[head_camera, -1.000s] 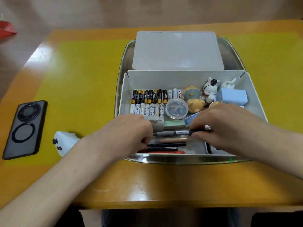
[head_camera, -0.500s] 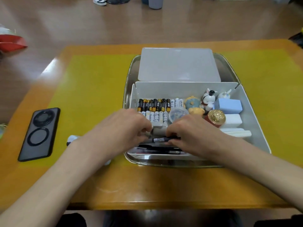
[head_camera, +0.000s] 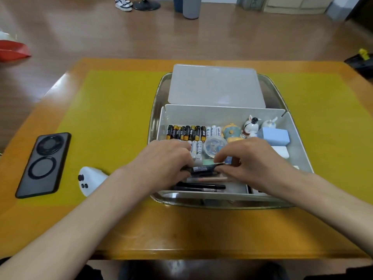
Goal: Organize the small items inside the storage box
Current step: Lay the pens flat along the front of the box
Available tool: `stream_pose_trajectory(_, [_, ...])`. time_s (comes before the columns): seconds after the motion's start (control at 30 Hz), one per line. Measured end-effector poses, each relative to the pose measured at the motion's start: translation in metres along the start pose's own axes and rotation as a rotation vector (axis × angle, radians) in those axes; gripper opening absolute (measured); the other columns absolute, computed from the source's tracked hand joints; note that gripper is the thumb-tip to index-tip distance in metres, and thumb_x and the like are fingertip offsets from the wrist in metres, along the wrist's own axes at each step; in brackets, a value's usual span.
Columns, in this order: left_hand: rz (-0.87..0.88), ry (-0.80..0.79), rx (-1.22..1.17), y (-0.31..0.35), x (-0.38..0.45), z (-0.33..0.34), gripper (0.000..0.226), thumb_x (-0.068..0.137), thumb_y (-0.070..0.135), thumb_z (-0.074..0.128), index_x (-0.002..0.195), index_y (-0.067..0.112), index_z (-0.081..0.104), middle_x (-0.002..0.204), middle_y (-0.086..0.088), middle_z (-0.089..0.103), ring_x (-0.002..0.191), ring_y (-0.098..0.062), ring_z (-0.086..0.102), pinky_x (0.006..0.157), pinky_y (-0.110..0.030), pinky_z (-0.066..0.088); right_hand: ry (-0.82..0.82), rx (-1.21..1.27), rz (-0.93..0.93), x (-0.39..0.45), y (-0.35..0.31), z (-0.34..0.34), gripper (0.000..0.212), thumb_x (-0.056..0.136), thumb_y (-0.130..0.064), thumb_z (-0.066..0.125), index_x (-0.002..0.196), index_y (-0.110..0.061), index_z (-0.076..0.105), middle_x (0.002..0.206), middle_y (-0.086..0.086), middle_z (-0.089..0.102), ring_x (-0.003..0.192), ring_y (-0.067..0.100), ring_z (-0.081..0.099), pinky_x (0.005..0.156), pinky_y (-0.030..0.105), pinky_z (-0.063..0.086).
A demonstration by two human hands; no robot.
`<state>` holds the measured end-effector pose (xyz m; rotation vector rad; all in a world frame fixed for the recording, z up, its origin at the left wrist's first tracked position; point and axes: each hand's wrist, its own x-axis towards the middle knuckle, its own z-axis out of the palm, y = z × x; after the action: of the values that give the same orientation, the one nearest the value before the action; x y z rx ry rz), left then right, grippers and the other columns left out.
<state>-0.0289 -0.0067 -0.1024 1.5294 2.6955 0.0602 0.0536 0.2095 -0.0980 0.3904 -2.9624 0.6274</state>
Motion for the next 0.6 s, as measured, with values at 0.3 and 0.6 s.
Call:
stream_pose_trajectory(0.3, [-0.019, 0.116, 0.019, -0.008, -0.016, -0.014, 0.016, 0.088, 0.041, 0.068, 0.09, 0.028, 0.076, 0.082, 0.014, 0.057, 0.087, -0.014, 0.049, 0.067, -0.028, 0.036, -0.179, -0.211, 0.035, -0.002, 0.004, 0.003, 0.014, 0.087, -0.039, 0.072, 0.082, -0.027, 0.078, 0.064, -0.008, 0.063, 0.063, 0.017, 0.057, 0.052, 0.026, 0.036])
stream_pose_trajectory(0.6, [-0.109, 0.15, -0.086, -0.023, -0.018, -0.027, 0.017, 0.084, 0.042, 0.073, 0.092, 0.028, 0.078, 0.083, 0.013, 0.063, 0.083, -0.009, 0.039, 0.056, -0.019, 0.022, -0.436, -0.517, -0.074, 0.012, -0.004, 0.016, 0.011, 0.086, -0.012, 0.062, 0.079, -0.02, 0.06, 0.062, -0.004, 0.028, 0.059, 0.025, 0.037, 0.05, 0.032, 0.031])
